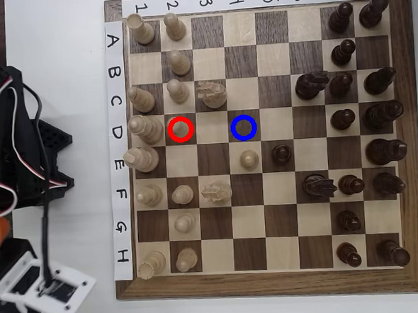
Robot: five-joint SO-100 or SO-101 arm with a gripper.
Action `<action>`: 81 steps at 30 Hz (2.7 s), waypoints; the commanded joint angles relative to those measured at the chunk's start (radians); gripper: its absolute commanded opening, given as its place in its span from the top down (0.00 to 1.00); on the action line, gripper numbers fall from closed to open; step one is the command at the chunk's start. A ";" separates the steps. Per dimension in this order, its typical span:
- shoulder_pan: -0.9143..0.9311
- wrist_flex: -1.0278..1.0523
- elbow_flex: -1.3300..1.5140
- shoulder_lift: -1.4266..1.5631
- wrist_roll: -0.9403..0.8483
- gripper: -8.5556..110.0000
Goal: Move the piece to destination
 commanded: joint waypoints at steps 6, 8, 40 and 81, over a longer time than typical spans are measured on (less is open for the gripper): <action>-0.071 0.067 -0.265 -0.023 0.190 0.92; -0.103 0.110 -0.319 -0.005 0.229 0.92; -1.074 0.706 -1.381 -0.377 0.853 0.86; -1.624 0.580 -0.983 -0.782 1.091 0.77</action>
